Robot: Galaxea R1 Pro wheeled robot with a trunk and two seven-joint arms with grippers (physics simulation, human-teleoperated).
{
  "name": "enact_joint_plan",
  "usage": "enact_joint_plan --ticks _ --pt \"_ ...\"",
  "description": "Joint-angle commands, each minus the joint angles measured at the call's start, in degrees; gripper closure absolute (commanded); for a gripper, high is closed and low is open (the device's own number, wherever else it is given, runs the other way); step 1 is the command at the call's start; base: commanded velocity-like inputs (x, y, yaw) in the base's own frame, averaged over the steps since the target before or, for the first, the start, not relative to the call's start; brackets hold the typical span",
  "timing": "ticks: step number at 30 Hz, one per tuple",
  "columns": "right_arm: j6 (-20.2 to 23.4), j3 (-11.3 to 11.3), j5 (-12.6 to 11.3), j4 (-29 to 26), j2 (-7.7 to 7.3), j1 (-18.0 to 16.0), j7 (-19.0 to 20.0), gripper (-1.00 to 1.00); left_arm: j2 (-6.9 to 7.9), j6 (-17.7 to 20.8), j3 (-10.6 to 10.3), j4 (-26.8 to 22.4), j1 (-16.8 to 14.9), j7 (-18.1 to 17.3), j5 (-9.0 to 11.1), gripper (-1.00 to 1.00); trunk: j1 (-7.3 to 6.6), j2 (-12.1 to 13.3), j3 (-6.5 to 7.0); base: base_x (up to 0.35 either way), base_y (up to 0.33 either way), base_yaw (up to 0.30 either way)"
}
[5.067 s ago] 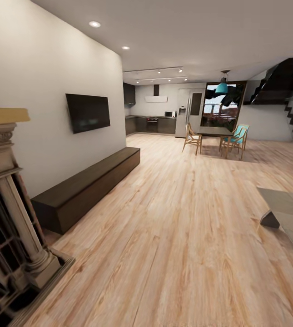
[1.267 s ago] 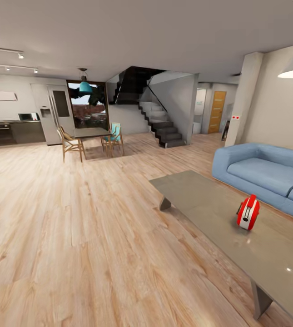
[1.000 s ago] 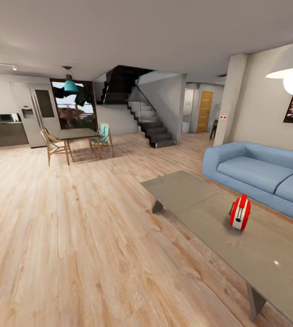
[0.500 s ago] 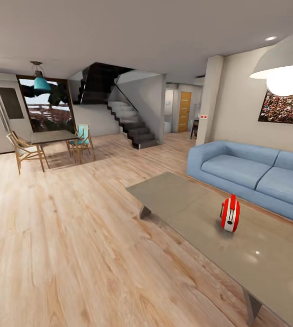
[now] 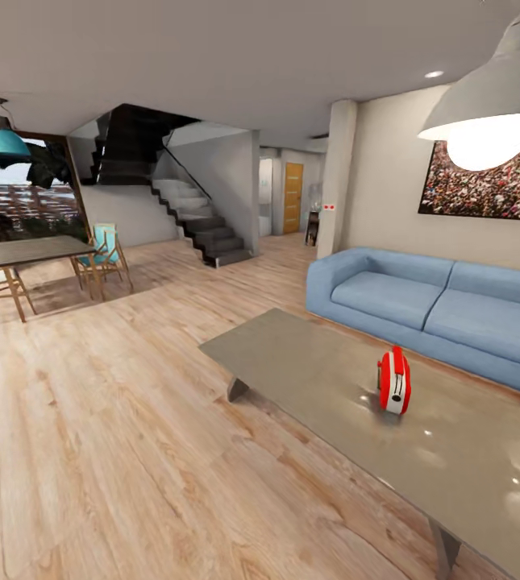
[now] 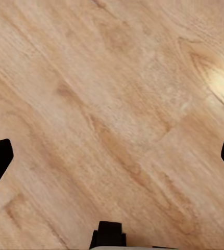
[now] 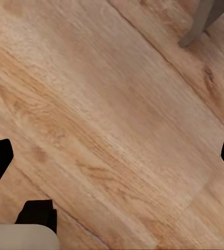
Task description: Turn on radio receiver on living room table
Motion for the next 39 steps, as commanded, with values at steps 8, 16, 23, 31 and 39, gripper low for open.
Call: enact_joint_plan --ticks 8,16,23,31,39 --pt "0.00 0.00 0.00 0.00 0.02 -0.01 0.00 -1.00 0.00 0.00 0.00 0.00 0.00 0.00 0.00 -1.00 0.00 0.00 0.00 0.283 0.220 -0.244" --pt "0.00 0.00 0.00 0.00 0.02 0.01 0.00 -1.00 0.00 0.00 0.00 0.00 0.00 0.00 0.00 -1.00 0.00 0.00 0.00 0.283 0.203 -0.034" --pt "0.00 0.00 0.00 0.00 -0.01 -0.01 0.00 -1.00 0.00 0.00 0.00 0.00 0.00 0.02 0.00 -1.00 0.00 0.00 0.00 0.287 0.160 -0.001" --pt "0.00 0.00 0.00 0.00 0.02 0.01 0.00 -1.00 0.00 0.00 0.00 0.00 0.00 1.47 0.00 -1.00 0.00 0.00 0.00 0.316 0.027 0.000" --pt "-0.76 -0.24 -0.07 -0.35 -1.23 -0.01 0.00 -1.00 -0.07 -0.22 -0.07 0.01 0.00 1.93 0.00 -1.00 0.00 0.00 0.00 0.196 -0.015 -0.124"
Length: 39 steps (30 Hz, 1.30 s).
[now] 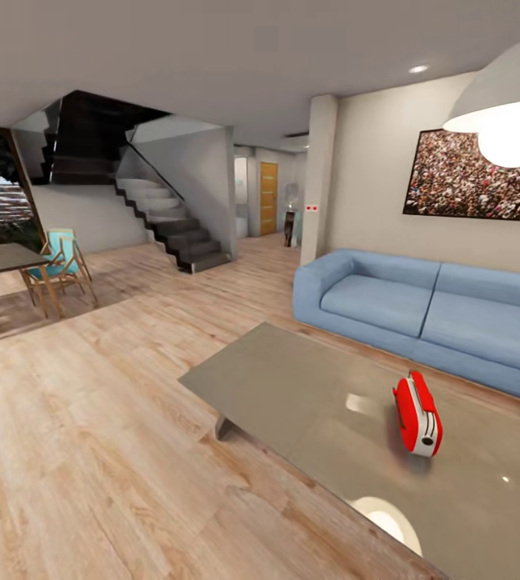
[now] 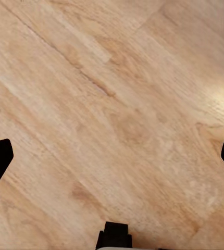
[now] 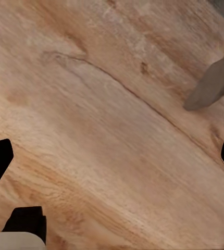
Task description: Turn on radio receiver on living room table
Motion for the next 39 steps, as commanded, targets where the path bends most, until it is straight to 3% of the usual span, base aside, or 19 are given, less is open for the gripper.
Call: enact_joint_plan --ticks 1,7,12,18,22,25,26,27,29,31,34,36,38,39 --pt "-0.11 -0.01 -0.01 -0.29 -0.15 0.00 0.00 -1.00 -0.02 -0.02 -0.01 0.00 0.00 0.00 0.00 -1.00 0.00 0.00 0.00 0.028 -0.004 -0.256" --pt "-0.28 -0.03 0.02 -1.20 -0.75 0.00 0.04 -1.00 -0.16 -0.05 -0.09 -0.01 0.00 0.06 -0.07 -1.00 0.00 0.00 0.00 0.006 -0.001 -0.272" --pt "-0.18 -0.03 0.02 -5.55 -2.02 0.00 0.27 -1.00 -0.13 -0.05 -0.12 -0.64 0.00 0.41 0.04 -1.00 0.00 0.00 0.00 0.001 0.000 -0.261" --pt "0.01 0.05 0.07 -12.06 -2.38 -0.22 1.74 -1.00 -0.66 0.57 -0.19 -6.43 -0.07 4.02 0.22 -1.00 0.00 0.00 0.00 0.000 0.000 -0.070" --pt "0.71 0.06 -0.01 -17.27 -2.42 -1.94 3.29 -1.00 -1.98 0.76 -0.19 -11.30 -0.10 6.57 0.25 -1.00 0.00 0.00 0.00 0.000 0.000 -0.013" --pt "7.38 0.06 -0.41 -19.80 -2.43 -8.41 6.07 -1.00 -3.03 0.70 -0.21 -14.43 -0.30 7.77 0.27 -1.00 0.00 0.00 0.00 0.000 0.000 -0.003" --pt "11.59 0.06 -0.46 -20.13 -2.44 -11.25 8.05 -1.00 -3.15 0.49 -0.20 -14.84 -0.34 7.90 0.36 -1.00 0.00 0.00 0.00 0.000 0.000 -0.001" --pt "19.70 0.06 -0.34 -20.51 -2.44 -16.90 12.89 -1.00 -3.31 0.21 -0.22 -14.98 -0.40 7.96 0.34 -1.00 0.00 0.00 0.00 0.000 0.000 0.000" --pt "22.73 0.06 -0.29 -20.68 -2.44 -19.46 14.82 -1.00 -3.36 0.15 -0.24 -15.00 -0.41 8.00 0.35 -1.00 0.00 0.00 0.00 0.000 0.000 0.000" --pt "27.18 0.06 -0.20 -21.59 -2.44 -25.15 17.83 -1.00 -3.31 0.01 -0.27 -15.03 -0.43 8.03 0.25 -1.00 0.00 0.00 0.00 0.000 0.000 0.000" --pt "28.89 0.04 -0.20 -22.80 -2.46 -28.07 18.32 -1.00 -3.21 -0.10 -0.28 -15.03 -0.44 7.92 0.20 -1.00 0.00 0.00 0.00 0.000 0.000 0.000" --pt "31.70 -0.05 -0.26 -23.73 -2.95 -30.40 18.49 -1.00 -3.23 -0.53 -0.21 -14.97 -0.42 7.93 0.13 -1.00 0.00 0.00 0.00 0.000 0.000 0.000" --pt "36.96 -0.10 -0.31 -24.38 -4.81 -33.59 19.01 -1.00 -3.33 -1.89 -0.14 -13.37 -0.41 7.98 0.05 -1.00 0.00 0.00 0.00 0.000 0.000 0.000" --pt "37.61 -0.11 -0.30 -24.50 -5.16 -34.24 19.08 -1.00 -3.29 -2.20 -0.19 -12.33 -0.41 7.91 0.07 -1.00 0.00 0.00 0.00 0.000 0.000 0.000"
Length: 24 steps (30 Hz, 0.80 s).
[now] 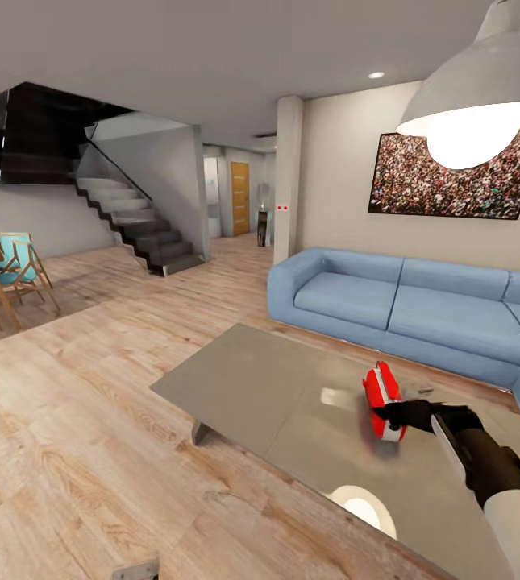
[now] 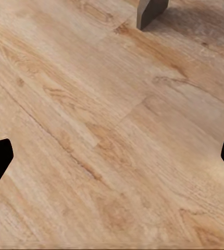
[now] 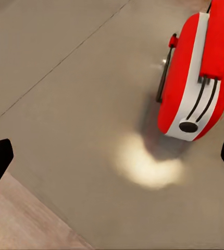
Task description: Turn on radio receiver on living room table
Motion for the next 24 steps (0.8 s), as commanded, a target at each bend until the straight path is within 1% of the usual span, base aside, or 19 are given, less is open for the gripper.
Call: enact_joint_plan --ticks 1,3,4,5,6,8,11,13,14,15,16,17,18,20,24 --pt "0.29 0.00 -0.01 -0.06 -0.19 -0.39 0.04 -1.00 0.04 -0.13 -0.02 0.63 -0.01 -0.05 0.00 -1.00 0.00 0.00 0.00 0.000 0.000 0.000" --pt "0.83 0.00 0.04 -0.24 -0.71 -1.68 0.10 -1.00 0.10 -0.37 -0.06 2.41 -0.01 -0.16 0.00 -1.00 0.00 0.00 0.00 0.000 0.000 0.000" --pt "1.22 -0.01 0.07 -0.38 -1.11 -3.17 0.05 -1.00 0.19 -0.50 -0.08 3.73 -0.03 -0.22 0.00 -1.00 0.00 0.00 0.00 0.000 0.000 0.000" --pt "1.27 -0.01 0.06 -0.44 -1.17 -3.60 0.05 -1.00 0.23 -0.52 -0.08 4.00 -0.01 -0.23 -0.02 -1.00 0.00 0.00 0.00 0.000 0.000 0.000" --pt "1.38 -0.01 -0.05 -0.58 -1.38 -4.81 0.08 -1.00 0.33 -0.55 -0.04 4.67 0.01 -0.25 -0.04 -1.00 0.00 0.00 0.00 0.000 0.000 0.000" --pt "1.39 0.01 -0.16 -0.62 -1.47 -5.31 0.10 -1.00 0.43 -0.53 0.04 4.98 0.01 -0.25 -0.06 -1.00 0.00 0.00 0.00 0.000 0.000 0.000" --pt "1.40 0.23 -0.23 -0.64 -1.33 -5.97 0.08 -1.00 1.26 -0.47 0.22 6.64 -0.01 -0.14 -0.07 -1.00 0.00 0.00 0.00 0.000 0.000 0.000" --pt "1.40 0.27 -0.19 -0.64 -1.27 -6.08 0.06 -1.00 2.38 -0.52 0.28 8.08 -0.01 -0.04 -0.02 -1.00 0.00 0.00 0.00 0.000 0.000 0.000" --pt "1.40 0.19 -0.12 -0.65 -1.27 -6.14 -0.01 -1.00 3.93 -0.79 0.33 9.97 -0.02 0.01 0.19 -1.00 0.00 0.00 0.00 0.000 0.000 0.000" --pt "1.40 0.15 -0.07 -0.66 -1.31 -6.16 -0.04 -1.00 4.98 -1.51 0.41 11.71 -0.03 -0.09 0.31 -1.00 0.00 0.00 0.00 0.000 0.000 0.000" --pt "1.40 0.12 -0.04 -0.67 -1.35 -6.18 -0.03 -1.00 5.94 -3.13 0.44 14.02 -0.03 -0.15 0.41 -1.00 0.00 0.00 0.00 0.000 0.000 0.000" --pt "1.40 0.11 -0.05 -0.66 -1.37 -6.19 0.01 -1.00 6.74 -5.60 0.43 16.34 -0.03 -0.19 0.49 -1.00 0.00 0.00 0.00 0.000 0.000 0.000" --pt "1.42 0.10 -0.14 -0.67 -1.39 -6.19 0.05 -1.00 7.23 -8.16 0.47 18.01 -0.03 -0.17 0.51 -1.00 0.00 0.00 0.00 0.000 0.000 0.000" --pt "1.46 0.16 -0.26 -0.67 -1.33 -6.20 0.12 -1.00 7.49 -11.23 0.50 19.75 -0.02 -0.06 0.51 -1.00 0.00 0.00 0.00 0.000 0.000 0.000" --pt "1.48 0.16 -0.28 -0.66 -1.28 -6.20 0.16 -1.00 7.40 -12.96 0.46 20.71 -0.01 0.20 0.52 -1.00 0.00 0.00 0.00 0.043 -0.005 0.000"
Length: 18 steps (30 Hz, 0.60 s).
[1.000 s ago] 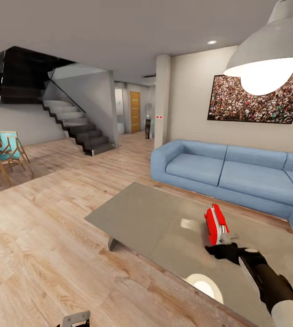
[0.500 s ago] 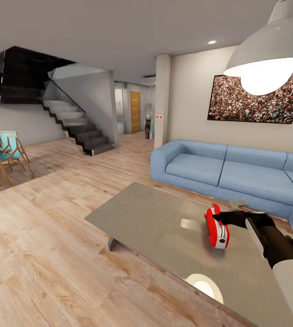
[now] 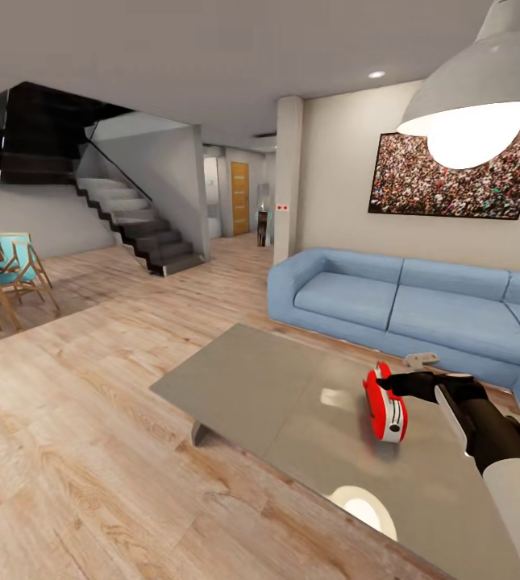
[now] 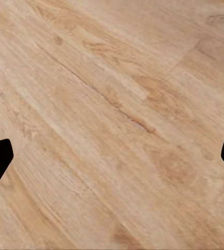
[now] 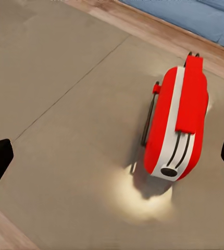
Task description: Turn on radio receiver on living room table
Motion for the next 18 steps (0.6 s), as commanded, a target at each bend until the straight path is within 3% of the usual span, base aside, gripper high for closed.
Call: enact_joint_plan --ticks 1,9,12,14,18 --pt "-0.02 -0.02 0.00 -0.01 -0.01 0.00 0.00 -1.00 0.02 -0.10 0.01 0.06 -0.01 0.01 0.00 -1.00 0.00 0.00 0.00 0.154 -0.026 0.000" --pt "-0.08 -0.44 -0.03 -0.02 -0.35 0.00 -0.06 -1.00 0.07 -0.44 0.05 0.24 -0.01 0.06 0.01 -1.00 0.00 0.00 0.00 0.276 -0.067 0.000" --pt "-0.08 -3.95 0.03 0.03 -0.45 0.00 -0.09 -1.00 0.21 -0.46 0.06 0.26 -0.01 0.07 0.02 -1.00 0.00 0.00 0.00 0.309 -0.066 0.000" --pt "-0.38 -8.37 0.03 0.41 -0.48 0.00 -0.22 -1.00 0.17 -0.53 0.06 0.26 -0.01 0.07 0.02 -1.00 0.00 0.00 0.00 0.146 -0.024 0.000" --pt "-1.84 -10.12 0.60 2.80 -0.49 0.00 -0.73 -1.00 0.27 -0.62 0.06 0.29 0.00 0.07 0.02 -1.00 0.00 0.00 0.00 0.037 -0.006 0.000"
